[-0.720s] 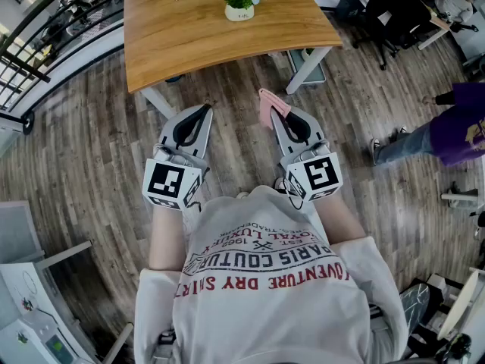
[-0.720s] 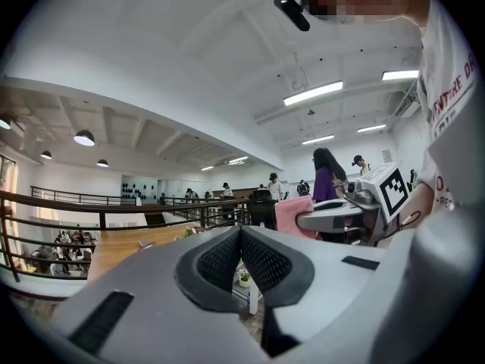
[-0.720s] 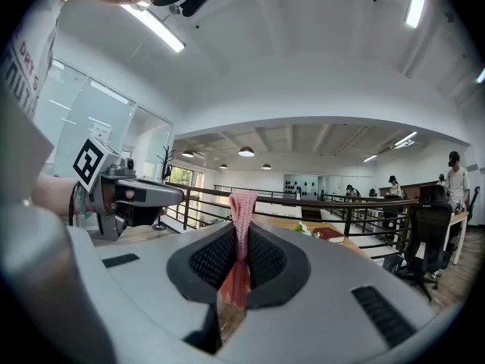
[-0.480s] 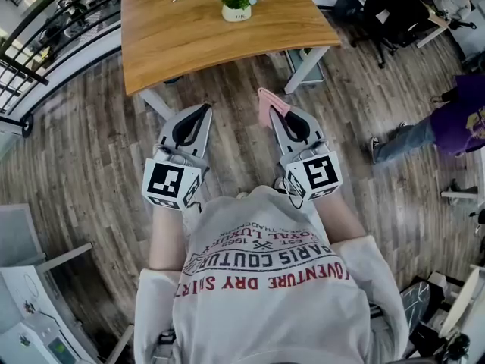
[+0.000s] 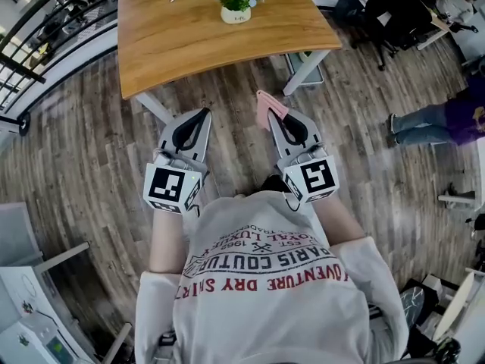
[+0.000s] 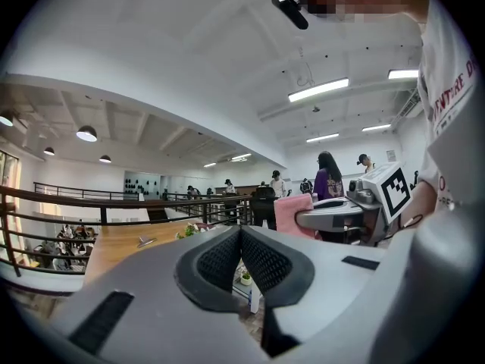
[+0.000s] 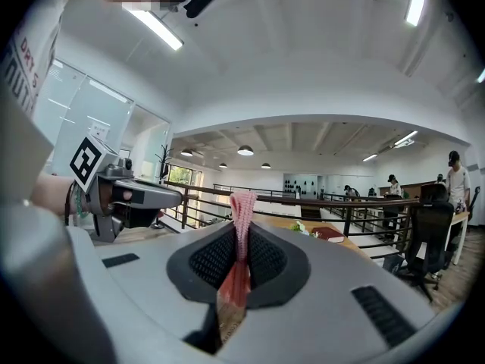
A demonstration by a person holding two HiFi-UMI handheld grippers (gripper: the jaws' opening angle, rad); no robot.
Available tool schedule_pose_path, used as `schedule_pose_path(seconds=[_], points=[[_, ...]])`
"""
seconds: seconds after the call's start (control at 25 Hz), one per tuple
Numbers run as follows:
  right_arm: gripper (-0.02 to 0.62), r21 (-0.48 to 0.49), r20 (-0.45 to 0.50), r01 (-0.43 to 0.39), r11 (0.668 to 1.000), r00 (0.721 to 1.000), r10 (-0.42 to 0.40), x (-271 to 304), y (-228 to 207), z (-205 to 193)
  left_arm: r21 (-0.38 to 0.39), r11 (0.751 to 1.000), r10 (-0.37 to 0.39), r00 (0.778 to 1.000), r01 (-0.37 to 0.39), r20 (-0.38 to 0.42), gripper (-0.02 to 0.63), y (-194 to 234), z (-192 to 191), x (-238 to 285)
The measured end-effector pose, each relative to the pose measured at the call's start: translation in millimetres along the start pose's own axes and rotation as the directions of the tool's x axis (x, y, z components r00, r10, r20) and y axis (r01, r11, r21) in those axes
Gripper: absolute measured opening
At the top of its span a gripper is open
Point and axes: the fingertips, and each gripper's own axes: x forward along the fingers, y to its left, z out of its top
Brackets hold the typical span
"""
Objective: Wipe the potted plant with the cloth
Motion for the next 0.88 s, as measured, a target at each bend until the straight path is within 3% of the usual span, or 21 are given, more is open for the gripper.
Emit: schedule_pose_path(seconds=[0.2,0.56,0.88], points=[[0.042,0.014,-0.019,-0.029,0.999,0.999,0.029,21,-22,-11,-0.004,0.999,0.038,0.999,-0.038,-0.020,0.015,11,-6,20],[0.042,0.026,-0.026,-0.150,0.988,0.988,0.151,114,-96,-31,-0.014,0.983,0.184,0.981,-0.185,-0.067,0.015,65,-23,104],[0.041,0.016,-0.046,-0.301,0.954,0.952,0.301,209,-188,-41,-0.035,0.939,0.336,0.935,-0.341,-0.110,0.015,111,-28,207]])
